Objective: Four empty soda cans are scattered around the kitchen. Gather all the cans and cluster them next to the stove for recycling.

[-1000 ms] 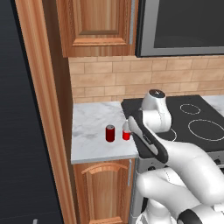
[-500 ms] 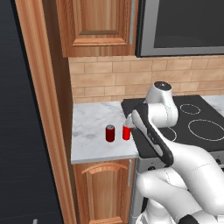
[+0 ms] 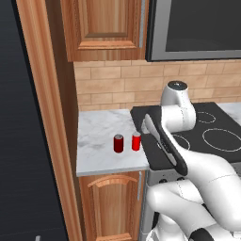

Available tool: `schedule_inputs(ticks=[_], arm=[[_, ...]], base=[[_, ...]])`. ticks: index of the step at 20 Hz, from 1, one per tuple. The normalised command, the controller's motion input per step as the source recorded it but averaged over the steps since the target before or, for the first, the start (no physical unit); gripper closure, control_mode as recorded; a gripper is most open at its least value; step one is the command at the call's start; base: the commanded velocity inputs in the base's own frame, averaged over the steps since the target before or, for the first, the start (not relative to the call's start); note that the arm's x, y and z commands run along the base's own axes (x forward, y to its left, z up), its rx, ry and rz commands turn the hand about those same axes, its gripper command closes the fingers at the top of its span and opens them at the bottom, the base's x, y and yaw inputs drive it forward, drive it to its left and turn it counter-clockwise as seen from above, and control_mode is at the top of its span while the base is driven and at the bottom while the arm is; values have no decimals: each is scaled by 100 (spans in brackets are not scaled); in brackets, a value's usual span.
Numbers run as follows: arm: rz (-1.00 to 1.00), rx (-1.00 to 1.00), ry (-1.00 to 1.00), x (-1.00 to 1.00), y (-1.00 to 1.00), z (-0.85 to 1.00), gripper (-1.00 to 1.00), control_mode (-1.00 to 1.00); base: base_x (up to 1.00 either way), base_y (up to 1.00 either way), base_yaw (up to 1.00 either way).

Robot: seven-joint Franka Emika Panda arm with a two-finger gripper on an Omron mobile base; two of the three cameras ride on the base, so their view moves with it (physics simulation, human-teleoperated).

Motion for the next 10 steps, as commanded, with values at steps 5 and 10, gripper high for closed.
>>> schedule_inputs(ticks=[5,10], arm=[[0,0,0,-25,-26,4,-100,-100],[0,0,-2,-32,-11,2,-100,-100]], base=[[0,0,0],[0,0,0]])
